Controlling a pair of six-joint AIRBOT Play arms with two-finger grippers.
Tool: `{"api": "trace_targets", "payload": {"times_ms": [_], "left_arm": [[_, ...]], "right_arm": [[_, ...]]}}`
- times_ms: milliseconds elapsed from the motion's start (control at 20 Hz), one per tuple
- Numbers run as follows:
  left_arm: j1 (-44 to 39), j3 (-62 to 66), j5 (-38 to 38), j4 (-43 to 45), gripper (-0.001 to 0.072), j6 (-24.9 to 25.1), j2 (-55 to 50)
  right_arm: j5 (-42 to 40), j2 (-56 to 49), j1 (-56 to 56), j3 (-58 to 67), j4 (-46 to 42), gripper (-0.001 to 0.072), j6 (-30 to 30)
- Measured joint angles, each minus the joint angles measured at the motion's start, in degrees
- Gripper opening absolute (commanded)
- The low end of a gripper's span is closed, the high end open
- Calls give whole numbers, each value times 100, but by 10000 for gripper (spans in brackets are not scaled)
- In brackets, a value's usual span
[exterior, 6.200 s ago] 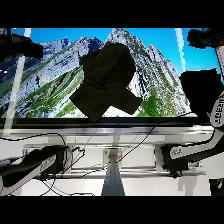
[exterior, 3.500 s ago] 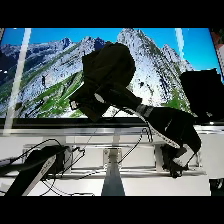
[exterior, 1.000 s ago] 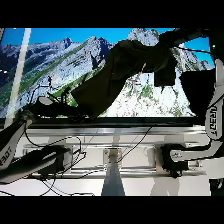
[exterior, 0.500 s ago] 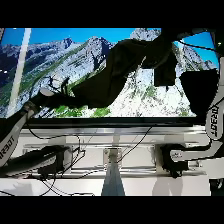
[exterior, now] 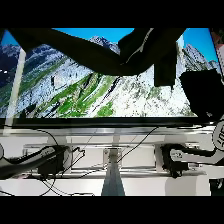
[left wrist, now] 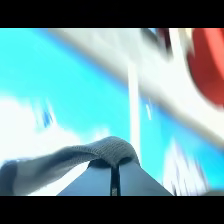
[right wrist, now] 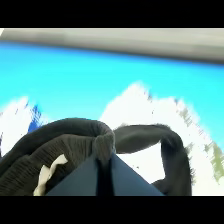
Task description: Fold the clothes and pants, and hang the long-sleeved shirts on hangers.
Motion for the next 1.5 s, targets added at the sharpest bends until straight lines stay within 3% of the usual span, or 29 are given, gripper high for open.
{"api": "trace_targets", "payload": {"times_ms": [200, 500, 600, 1050, 1200, 1500], "left_arm": [[710, 514, -94, 365, 13, -157, 24], [1128, 358, -590, 2181, 15, -649, -42], [1209, 98, -772, 2564, 15, -658, -50], [1300, -1364, -1899, 4677, 15, 155, -61], [1307, -1598, -2116, 5460, 15, 229, -72], [1307, -1770, -2566, 6730, 14, 262, -223]], "right_arm": [[149, 162, -424, 39, -262, 28, 352], [957, 531, -1056, -787, -551, 27, 800], [1023, 990, -1178, -1631, -651, 27, 846], [1207, 3991, -1303, -6870, -929, 29, 914], [1460, 4461, -1309, -7709, -1069, 29, 914], [1945, 4719, -1309, -8164, -1631, 29, 723]]}}
